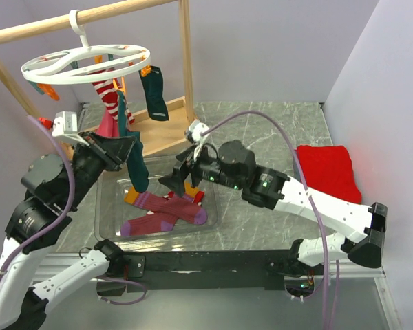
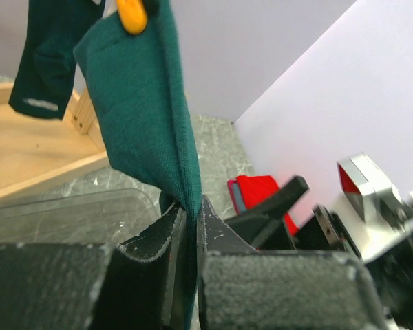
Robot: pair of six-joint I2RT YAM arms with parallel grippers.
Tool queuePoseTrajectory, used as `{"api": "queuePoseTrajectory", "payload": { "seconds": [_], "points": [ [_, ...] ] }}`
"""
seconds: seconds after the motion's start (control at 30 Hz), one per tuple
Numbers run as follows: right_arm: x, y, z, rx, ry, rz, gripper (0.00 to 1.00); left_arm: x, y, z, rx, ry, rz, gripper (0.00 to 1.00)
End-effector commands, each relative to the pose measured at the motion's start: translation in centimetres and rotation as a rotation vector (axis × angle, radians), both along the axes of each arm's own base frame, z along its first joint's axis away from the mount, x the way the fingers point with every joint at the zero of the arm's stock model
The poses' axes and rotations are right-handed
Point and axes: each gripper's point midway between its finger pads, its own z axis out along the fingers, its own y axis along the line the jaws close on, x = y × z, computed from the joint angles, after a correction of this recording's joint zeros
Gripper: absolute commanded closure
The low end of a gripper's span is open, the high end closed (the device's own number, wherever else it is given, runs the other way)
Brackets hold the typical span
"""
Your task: Remove the socks clipped to the hanger
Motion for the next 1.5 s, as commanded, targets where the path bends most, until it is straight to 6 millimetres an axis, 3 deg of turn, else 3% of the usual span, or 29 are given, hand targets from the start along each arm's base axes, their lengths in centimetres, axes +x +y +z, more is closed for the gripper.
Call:
{"api": "queuePoseTrajectory", "payload": {
  "seconds": [0.0,0.03,0.07,0.13,0.17,0.4,0.53,0.67,0.7,0.83,0.9,0.93,1.0,1.03,1.1,1.23,1.33,1.47],
  "points": [
    [-3.6,1.2,7.6,0.211,-0.036,0.305,0.0,-1.3,-0.1,0.5,0.004,-0.019,-0.046,0.88],
    [-3.2,2.0,7.1,0.198,-0.03,0.322,0.0,-1.4,-0.1,0.5,0.001,-0.019,-0.051,0.88],
    [-3.5,2.3,8.5,0.211,-0.044,0.345,0.0,-1.3,-0.1,0.3,0.001,-0.014,-0.05,0.88],
    [-3.8,3.5,8.5,0.204,-0.037,0.408,0.0,-1.3,-0.3,0.2,-0.007,-0.009,-0.057,0.88],
    [-4.0,3.8,9.5,0.228,-0.055,0.429,0.0,-1.3,-0.4,0.1,-0.009,-0.007,-0.062,0.88],
    [-2.5,6.4,8.5,0.233,-0.033,0.432,0.0,-1.3,-1.2,-0.4,-0.036,0.004,-0.092,0.88],
    [-0.7,7.0,8.0,0.221,-0.033,0.353,0.01,-1.3,-1.2,-0.5,-0.039,0.009,-0.092,0.88],
    [-0.6,7.4,7.9,0.232,-0.023,0.349,0.07,-1.5,-1.0,-0.5,-0.048,0.006,-0.088,0.88],
    [-0.5,7.5,7.9,0.235,-0.015,0.349,0.1,-1.6,-1.0,-0.5,-0.051,0.005,-0.09,0.88],
    [-0.7,7.8,7.4,0.24,0.003,0.36,0.4,-1.5,-1.0,-0.8,-0.047,0.011,-0.086,0.87],
    [-0.8,7.7,7.7,0.258,0.006,0.362,0.43,-1.5,-0.8,-0.8,-0.04,0.011,-0.078,0.84],
    [-0.8,7.7,7.1,0.256,0.014,0.361,0.54,-1.5,-0.7,-0.9,-0.035,0.011,-0.074,0.82],
    [-0.8,7.8,7.2,0.269,0.017,0.367,0.65,-1.6,-0.4,-0.8,-0.031,0.006,-0.064,0.79],
    [-0.9,7.9,7.3,0.272,0.018,0.374,0.79,-1.6,-0.3,-0.8,-0.033,0.005,-0.061,0.79],
    [-0.9,8.3,7.1,0.272,0.032,0.383,0.89,-1.8,-0.2,-0.6,-0.038,-0.002,-0.061,0.75],
    [-1.0,8.4,7.3,0.28,0.039,0.389,0.99,-2.0,0.4,-0.4,-0.035,-0.009,-0.043,0.57],
    [-0.8,8.4,7.3,0.275,0.045,0.372,1.0,-2.2,1.3,0.2,-0.026,-0.027,-0.007,0.33],
    [-0.3,8.3,6.8,0.247,0.04,0.341,1.0,-1.4,3.4,1.4,0.013,-0.035,0.106,0.28]
  ]
}}
